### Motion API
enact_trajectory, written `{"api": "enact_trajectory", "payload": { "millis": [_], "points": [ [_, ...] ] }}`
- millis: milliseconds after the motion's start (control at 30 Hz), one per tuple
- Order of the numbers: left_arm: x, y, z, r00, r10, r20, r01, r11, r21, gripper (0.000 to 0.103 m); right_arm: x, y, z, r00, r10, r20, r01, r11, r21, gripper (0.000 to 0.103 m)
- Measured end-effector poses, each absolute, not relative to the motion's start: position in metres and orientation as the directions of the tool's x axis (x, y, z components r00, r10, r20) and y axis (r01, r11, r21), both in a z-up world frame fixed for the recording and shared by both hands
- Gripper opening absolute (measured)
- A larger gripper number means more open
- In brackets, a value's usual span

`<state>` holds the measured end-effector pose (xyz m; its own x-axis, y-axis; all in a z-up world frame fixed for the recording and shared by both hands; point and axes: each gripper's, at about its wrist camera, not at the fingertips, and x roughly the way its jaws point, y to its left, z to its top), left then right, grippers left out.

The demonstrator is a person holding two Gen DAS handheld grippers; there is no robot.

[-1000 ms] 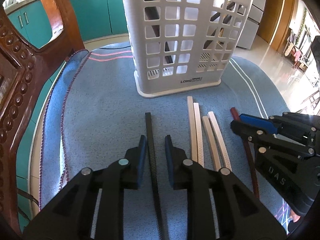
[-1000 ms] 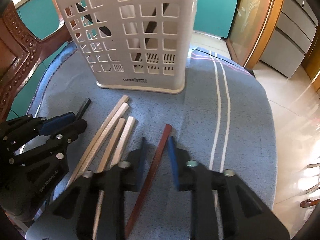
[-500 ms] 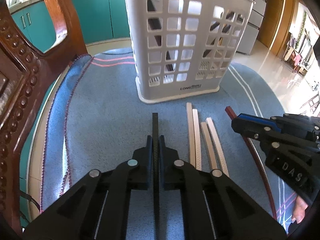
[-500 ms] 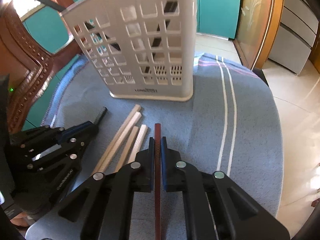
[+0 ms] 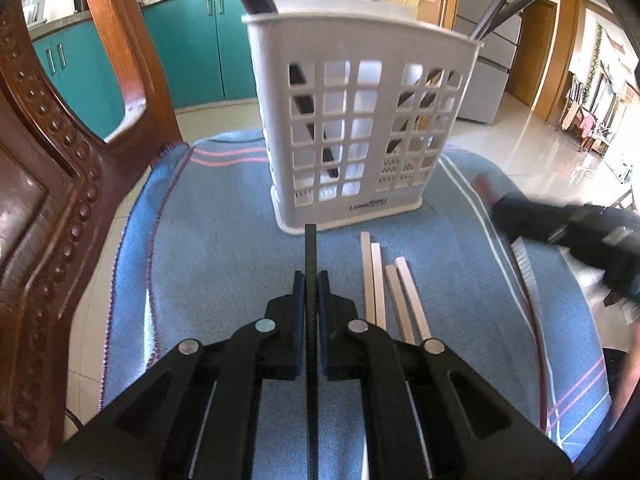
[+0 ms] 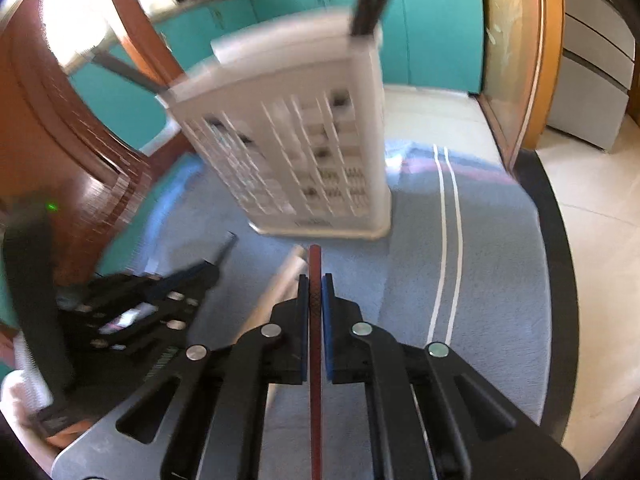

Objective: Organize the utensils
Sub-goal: 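Lift both held chopsticks over the white holder and open both tools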

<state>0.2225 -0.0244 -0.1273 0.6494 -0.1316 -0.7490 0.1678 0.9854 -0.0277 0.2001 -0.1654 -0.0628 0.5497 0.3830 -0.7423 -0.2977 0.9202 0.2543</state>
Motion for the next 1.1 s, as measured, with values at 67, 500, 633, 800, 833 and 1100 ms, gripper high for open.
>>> {"api": "enact_trajectory", "payload": {
  "millis": [67,500,633,800,833,1100],
  "points": [
    [0.219,-0.022,-0.122,0.658,-0.138,-0.741,0.165,0.986,-0.037,0.007,0.190,-0.175,-0.036,0.582,0.424,-0.694,-0.320,0.904,0.284,0.007],
    [0.175,0.004,-0.018,0.813,-0.204,-0.545,0.179,0.979,-0.099,0.007,0.160,-0.210,0.081,0.746,0.507,-0.432,-0.380,0.857,0.348,0.007],
    [0.164,0.018,0.031,0.871,-0.222,-0.438,0.184,0.975,-0.128,0.007,0.167,-0.216,0.116,0.804,0.497,-0.326,-0.387,0.854,0.348,0.007],
    [0.153,0.031,0.087,0.923,-0.230,-0.307,0.186,0.968,-0.167,0.007,0.174,-0.230,0.154,0.885,0.436,-0.166,-0.357,0.861,0.361,0.007],
    [0.151,0.034,0.096,0.929,-0.236,-0.286,0.191,0.965,-0.177,0.007,0.176,-0.234,0.158,0.892,0.426,-0.150,-0.352,0.863,0.363,0.007],
    [0.180,0.027,0.159,0.965,-0.209,-0.157,0.180,0.967,-0.179,0.007,0.224,-0.245,0.139,0.907,0.390,-0.160,-0.294,0.857,0.424,0.007]
  ]
}}
